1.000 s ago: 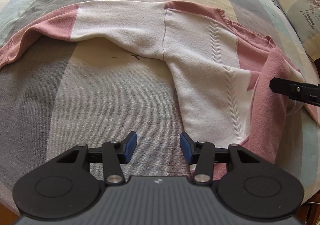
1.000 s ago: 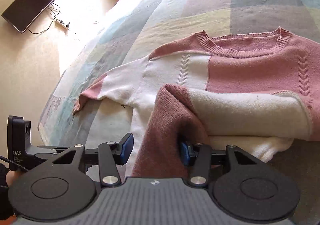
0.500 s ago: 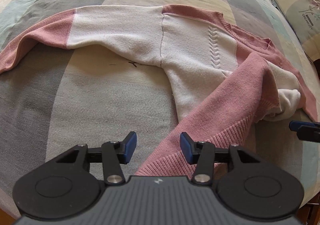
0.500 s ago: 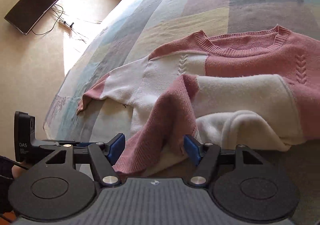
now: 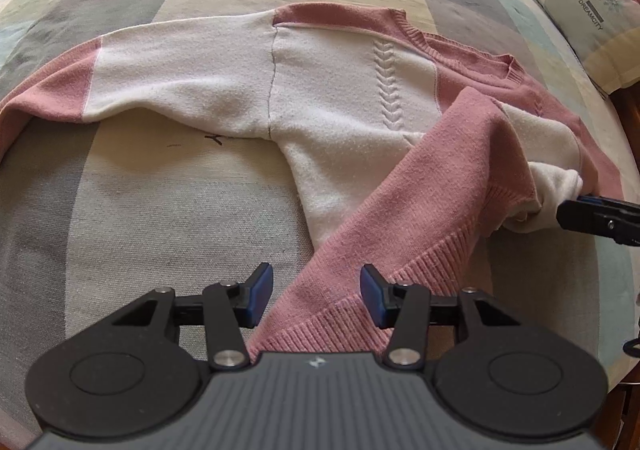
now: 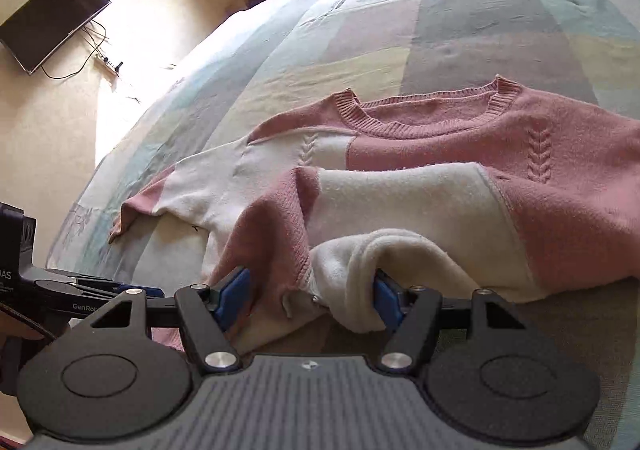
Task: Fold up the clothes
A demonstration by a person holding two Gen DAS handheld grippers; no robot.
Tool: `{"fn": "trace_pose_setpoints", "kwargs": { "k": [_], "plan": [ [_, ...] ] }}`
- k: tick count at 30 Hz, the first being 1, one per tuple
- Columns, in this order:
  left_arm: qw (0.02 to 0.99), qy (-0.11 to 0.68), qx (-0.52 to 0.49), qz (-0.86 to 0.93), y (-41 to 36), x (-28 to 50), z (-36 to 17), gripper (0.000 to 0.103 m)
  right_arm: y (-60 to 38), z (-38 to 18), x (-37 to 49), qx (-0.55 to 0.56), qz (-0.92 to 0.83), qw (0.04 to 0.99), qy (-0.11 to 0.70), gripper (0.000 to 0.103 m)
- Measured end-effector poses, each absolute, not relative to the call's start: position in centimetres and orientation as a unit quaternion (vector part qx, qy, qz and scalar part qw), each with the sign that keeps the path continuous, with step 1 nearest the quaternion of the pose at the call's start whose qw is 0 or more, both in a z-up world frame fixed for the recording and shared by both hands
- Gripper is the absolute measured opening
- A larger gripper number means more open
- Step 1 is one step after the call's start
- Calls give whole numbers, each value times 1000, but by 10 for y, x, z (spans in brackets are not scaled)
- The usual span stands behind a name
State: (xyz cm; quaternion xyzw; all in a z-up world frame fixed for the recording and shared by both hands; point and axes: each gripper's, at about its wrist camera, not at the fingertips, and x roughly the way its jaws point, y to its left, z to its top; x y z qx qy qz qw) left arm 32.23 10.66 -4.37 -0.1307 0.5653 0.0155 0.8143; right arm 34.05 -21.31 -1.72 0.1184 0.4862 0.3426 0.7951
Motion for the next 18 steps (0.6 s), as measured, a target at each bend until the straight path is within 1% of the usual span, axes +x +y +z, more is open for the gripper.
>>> {"fn": "trace_pose_setpoints", "kwargs": {
  "k": [2,5,7,9,11,14,18],
  "plan": [
    [814,565,-135,15,107,321,-45,48,-208,-18,338,113,374,776,495,74],
    [812,565,-142,16,108,319,-49,48,-204,-22,336,90,376,778,495,74],
    [810,567,-147,17,107,316,-52,48,-204,-27,343,102,372,781,490,75],
    [810,567,-149,16,107,314,-52,48,-203,-32,354,119,365,785,485,78],
    [811,566,-147,14,106,311,-50,48,-201,-34,363,132,362,785,485,79],
    [811,566,-148,14,108,311,-51,48,-205,-27,364,157,398,756,495,80],
    [810,567,-148,13,110,309,-51,48,-208,-37,362,145,378,766,500,81]
  ]
}}
